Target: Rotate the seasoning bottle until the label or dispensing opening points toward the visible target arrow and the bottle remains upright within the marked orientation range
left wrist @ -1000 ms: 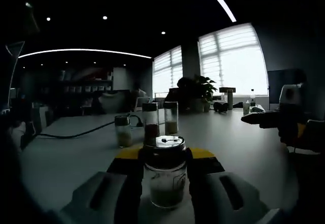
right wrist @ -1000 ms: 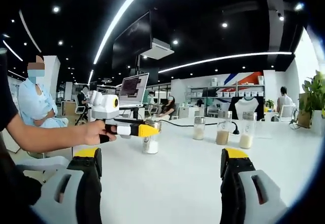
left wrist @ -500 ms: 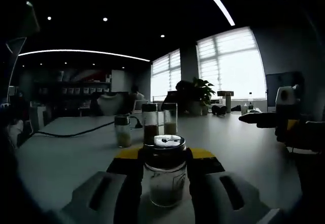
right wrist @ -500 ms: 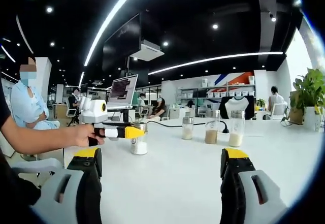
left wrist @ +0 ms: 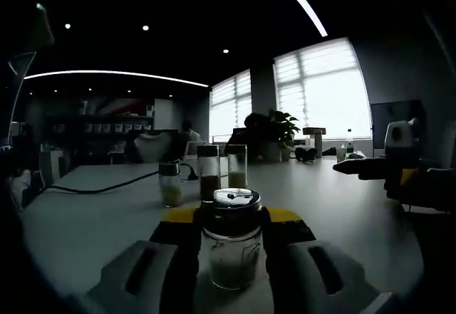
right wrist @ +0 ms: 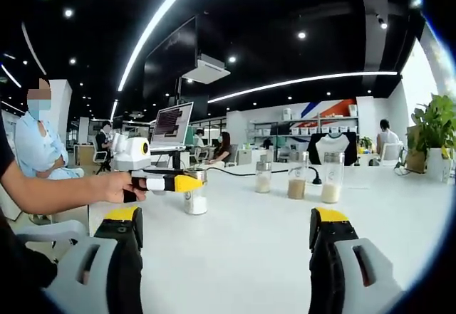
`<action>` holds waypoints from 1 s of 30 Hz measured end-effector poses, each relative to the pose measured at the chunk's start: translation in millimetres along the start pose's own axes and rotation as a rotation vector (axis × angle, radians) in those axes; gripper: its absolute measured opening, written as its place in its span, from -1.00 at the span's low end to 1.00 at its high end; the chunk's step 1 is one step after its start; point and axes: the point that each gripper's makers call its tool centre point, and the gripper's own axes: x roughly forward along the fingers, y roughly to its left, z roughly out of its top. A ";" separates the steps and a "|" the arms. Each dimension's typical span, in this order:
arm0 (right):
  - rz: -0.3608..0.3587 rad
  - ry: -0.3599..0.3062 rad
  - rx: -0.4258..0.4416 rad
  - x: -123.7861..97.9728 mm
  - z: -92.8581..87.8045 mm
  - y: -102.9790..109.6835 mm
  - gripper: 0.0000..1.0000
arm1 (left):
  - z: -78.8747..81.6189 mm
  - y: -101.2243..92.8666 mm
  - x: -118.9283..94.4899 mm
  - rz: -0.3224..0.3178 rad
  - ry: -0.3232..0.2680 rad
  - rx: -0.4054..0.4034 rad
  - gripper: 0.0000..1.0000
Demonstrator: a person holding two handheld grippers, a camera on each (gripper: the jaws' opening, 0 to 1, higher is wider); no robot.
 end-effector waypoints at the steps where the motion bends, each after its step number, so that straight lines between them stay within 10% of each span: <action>1: 0.002 0.000 0.000 -0.1 -0.3 -0.1 0.99 | -0.1 -0.2 0.1 -0.002 0.001 0.000 -0.29; 30: 0.033 0.029 0.008 2.3 -8.8 4.1 0.99 | -5.5 3.6 1.1 0.013 0.053 -0.020 -0.09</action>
